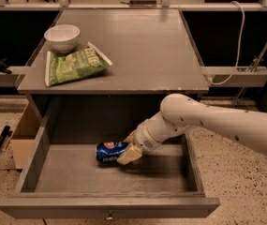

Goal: Pick pepsi can from top drawer and place on counter

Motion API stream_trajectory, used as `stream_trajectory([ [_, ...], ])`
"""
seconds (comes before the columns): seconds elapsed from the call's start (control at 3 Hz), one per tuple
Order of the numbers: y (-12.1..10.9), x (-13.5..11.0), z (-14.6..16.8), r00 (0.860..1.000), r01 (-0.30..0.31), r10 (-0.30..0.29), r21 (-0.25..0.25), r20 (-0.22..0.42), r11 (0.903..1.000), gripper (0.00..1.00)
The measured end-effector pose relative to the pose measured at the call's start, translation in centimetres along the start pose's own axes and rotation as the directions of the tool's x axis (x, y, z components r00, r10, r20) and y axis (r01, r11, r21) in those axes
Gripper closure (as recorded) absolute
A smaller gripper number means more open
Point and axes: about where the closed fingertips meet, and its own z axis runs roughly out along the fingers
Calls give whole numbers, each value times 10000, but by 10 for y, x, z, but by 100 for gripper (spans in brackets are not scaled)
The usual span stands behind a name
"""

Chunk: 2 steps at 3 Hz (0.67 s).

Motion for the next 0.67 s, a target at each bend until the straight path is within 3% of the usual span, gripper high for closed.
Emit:
stream_trajectory([
  [0.33, 0, 0, 0, 10000, 0, 0, 0, 0, 10000, 85],
  [0.67, 0, 0, 0, 10000, 0, 0, -1, 0, 10000, 100],
])
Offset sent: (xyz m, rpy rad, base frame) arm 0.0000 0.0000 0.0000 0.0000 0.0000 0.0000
